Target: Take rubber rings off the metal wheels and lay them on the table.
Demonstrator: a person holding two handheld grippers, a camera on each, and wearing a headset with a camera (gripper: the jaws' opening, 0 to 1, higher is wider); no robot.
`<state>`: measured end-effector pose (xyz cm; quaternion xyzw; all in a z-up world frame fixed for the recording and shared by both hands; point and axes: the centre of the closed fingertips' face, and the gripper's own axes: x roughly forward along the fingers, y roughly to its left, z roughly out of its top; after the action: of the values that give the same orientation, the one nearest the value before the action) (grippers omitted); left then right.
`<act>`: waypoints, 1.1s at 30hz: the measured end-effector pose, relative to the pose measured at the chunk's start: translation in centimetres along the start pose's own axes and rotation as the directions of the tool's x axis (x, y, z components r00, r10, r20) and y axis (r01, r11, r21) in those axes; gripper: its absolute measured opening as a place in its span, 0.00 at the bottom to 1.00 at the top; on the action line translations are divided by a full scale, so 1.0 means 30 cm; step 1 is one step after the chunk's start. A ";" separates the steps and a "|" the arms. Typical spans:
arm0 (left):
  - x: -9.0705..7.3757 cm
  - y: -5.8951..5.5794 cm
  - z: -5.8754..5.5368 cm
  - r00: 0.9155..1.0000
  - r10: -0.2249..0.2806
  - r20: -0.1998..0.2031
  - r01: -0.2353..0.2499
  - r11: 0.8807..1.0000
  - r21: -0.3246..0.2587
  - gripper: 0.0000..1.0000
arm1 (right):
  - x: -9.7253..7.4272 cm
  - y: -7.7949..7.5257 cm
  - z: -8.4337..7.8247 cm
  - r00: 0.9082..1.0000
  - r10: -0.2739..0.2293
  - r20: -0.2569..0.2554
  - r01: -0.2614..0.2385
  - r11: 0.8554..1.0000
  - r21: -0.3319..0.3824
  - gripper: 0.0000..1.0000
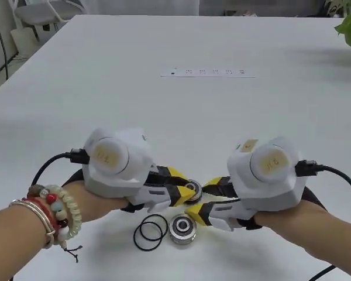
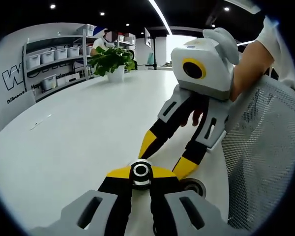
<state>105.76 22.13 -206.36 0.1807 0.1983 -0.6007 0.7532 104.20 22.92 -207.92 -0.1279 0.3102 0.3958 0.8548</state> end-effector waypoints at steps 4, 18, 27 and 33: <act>0.000 -0.001 0.000 1.000 0.000 0.001 0.000 1.000 -0.001 0.08 | 0.000 -0.013 0.002 1.000 -0.010 0.008 0.010 1.000 0.016 0.28; 0.000 -0.002 -0.001 1.000 0.002 -0.004 -0.002 1.000 -0.007 0.08 | -0.002 -0.020 -0.006 1.000 0.001 -0.018 -0.002 1.000 -0.022 0.18; 0.000 -0.001 -0.001 1.000 0.004 -0.003 -0.004 1.000 -0.008 0.08 | -0.007 -0.022 -0.010 1.000 0.010 -0.028 -0.011 1.000 -0.022 0.15; -0.001 0.002 -0.002 1.000 0.007 -0.002 -0.007 1.000 -0.011 0.08 | -0.012 -0.022 -0.016 0.999 0.015 -0.036 -0.015 1.000 0.001 0.11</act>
<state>105.79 22.19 -206.40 0.1778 0.2015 -0.5967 0.7561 104.33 22.06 -208.09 -0.1325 0.3264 0.3997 0.8463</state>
